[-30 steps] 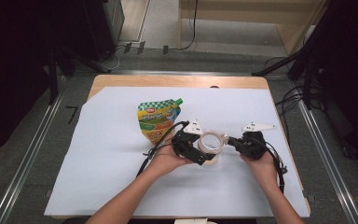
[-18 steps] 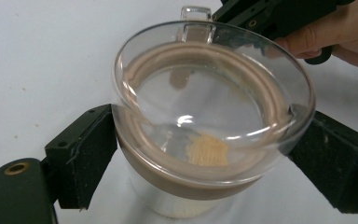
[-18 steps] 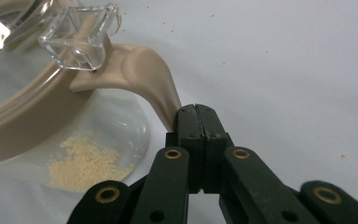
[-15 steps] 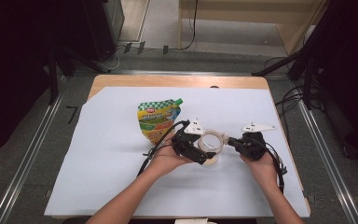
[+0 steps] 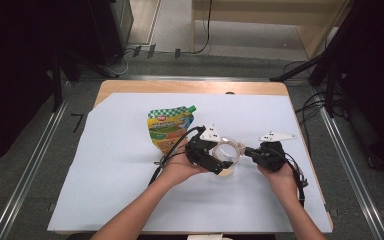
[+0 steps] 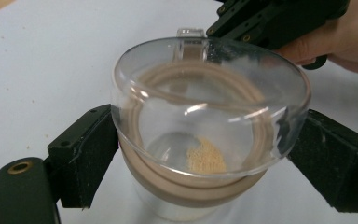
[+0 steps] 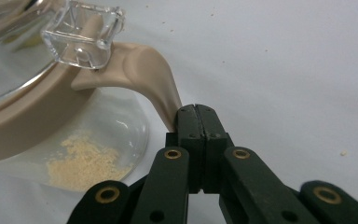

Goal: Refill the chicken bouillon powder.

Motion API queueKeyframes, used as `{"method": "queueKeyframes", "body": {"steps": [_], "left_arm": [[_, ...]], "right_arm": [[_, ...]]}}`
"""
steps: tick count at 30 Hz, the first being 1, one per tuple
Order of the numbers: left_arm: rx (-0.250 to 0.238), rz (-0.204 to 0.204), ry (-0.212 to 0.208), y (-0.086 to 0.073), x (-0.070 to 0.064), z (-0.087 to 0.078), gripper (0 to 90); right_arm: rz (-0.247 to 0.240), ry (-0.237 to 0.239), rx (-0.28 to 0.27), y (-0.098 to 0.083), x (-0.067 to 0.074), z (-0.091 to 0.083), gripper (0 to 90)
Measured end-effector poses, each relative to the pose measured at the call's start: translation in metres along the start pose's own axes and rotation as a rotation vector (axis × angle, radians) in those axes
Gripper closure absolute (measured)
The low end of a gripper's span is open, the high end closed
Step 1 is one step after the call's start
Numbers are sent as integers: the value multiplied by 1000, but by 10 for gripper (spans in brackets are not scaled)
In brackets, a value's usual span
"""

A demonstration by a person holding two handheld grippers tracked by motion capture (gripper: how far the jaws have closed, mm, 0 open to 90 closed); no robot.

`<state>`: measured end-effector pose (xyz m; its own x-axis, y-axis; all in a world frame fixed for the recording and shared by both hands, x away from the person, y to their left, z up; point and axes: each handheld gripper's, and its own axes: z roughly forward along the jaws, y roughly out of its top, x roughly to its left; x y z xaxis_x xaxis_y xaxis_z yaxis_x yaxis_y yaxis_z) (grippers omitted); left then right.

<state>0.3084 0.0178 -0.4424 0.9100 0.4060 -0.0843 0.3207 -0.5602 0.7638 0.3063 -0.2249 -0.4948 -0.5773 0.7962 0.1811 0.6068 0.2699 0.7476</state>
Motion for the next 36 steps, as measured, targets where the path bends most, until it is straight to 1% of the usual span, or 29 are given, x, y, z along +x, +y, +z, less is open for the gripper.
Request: {"method": "queueKeyframes", "body": {"steps": [3, 6, 7, 8, 9, 10, 11, 12, 13, 14, 15, 16, 17, 18, 19, 20, 22, 23, 25, 28, 29, 30, 31, 34, 36], "left_arm": [[-6, 0, -5, 2, 0, -2, 129], [-8, 10, 2, 5, -1, -3, 137], [-19, 11, -10, 7, -1, -5, 137], [-50, 7, -38, 8, -2, -8, 202], [-88, -2, -32, 11, -4, -11, 326], [-83, 6, -12, 16, -5, -13, 365], [-83, 6, -12, 16, -5, -13, 383], [-70, 5, -15, 19, -5, -12, 383], [-58, -5, -27, 22, -4, -13, 450], [-58, -5, -27, 22, -4, -13, 495], [-57, -14, -40, 23, -3, -13, 536], [-53, -28, -68, 24, -1, -13, 574], [-45, -33, -79, 25, -1, -13, 614], [-45, -33, -79, 25, -1, -13, 643], [-34, -33, -89, 27, -1, -13, 643], [-32, -37, -99, 29, -1, -13, 674], [-44, -39, -121, 32, -1, -14, 738], [-40, -41, -131, 34, -2, -14, 775], [-4, -50, -152, 42, 0, -11, 835], [10, -54, -151, 46, 1, -9, 848], [23, -47, -143, 50, 2, -7, 848], [23, -47, -143, 50, 2, -7, 848], [30, -42, -135, 54, 2, -5, 848], [44, -45, -134, 59, 2, -1, 846], [56, -37, -131, 63, 3, 2, 846]], "right_arm": [[-3, 0, -2, 0, 0, 0, 900], [-5, 0, -3, 0, 0, 0, 900], [-5, 0, -3, 0, 0, 0, 900], [-6, 1, -3, 0, 1, 0, 900], [1, 5, -2, 0, 1, -1, 900], [-5, 9, -4, 0, 1, -1, 900], [-5, 9, -4, 0, 1, -1, 900], [-7, 6, -2, 0, 1, -1, 900], [-4, 8, -6, 0, 1, -2, 900], [-4, 8, -6, 0, 1, -2, 900], [-3, 11, -9, 0, 1, -2, 900], [-3, 11, -9, 0, 1, -2, 900], [-3, 12, -9, 0, 1, -2, 900], [-3, 12, -9, 0, 1, -2, 900], [-1, 12, -9, 0, 1, -2, 900], [0, 12, -9, 0, 1, -2, 900], [-1, 11, -8, 0, 1, -2, 900], [-1, 11, -8, 0, 1, -2, 900], [0, 10, -10, 0, 1, -2, 900], [0, 10, -9, 0, 1, -2, 900], [0, 10, -8, 0, 1, -2, 900], [0, 10, -8, 0, 1, -2, 900], [-1, 11, -8, 0, 1, -2, 900], [1, 12, -9, 0, 1, -2, 900], [0, 12, -9, 0, 1, -2, 900]]}}
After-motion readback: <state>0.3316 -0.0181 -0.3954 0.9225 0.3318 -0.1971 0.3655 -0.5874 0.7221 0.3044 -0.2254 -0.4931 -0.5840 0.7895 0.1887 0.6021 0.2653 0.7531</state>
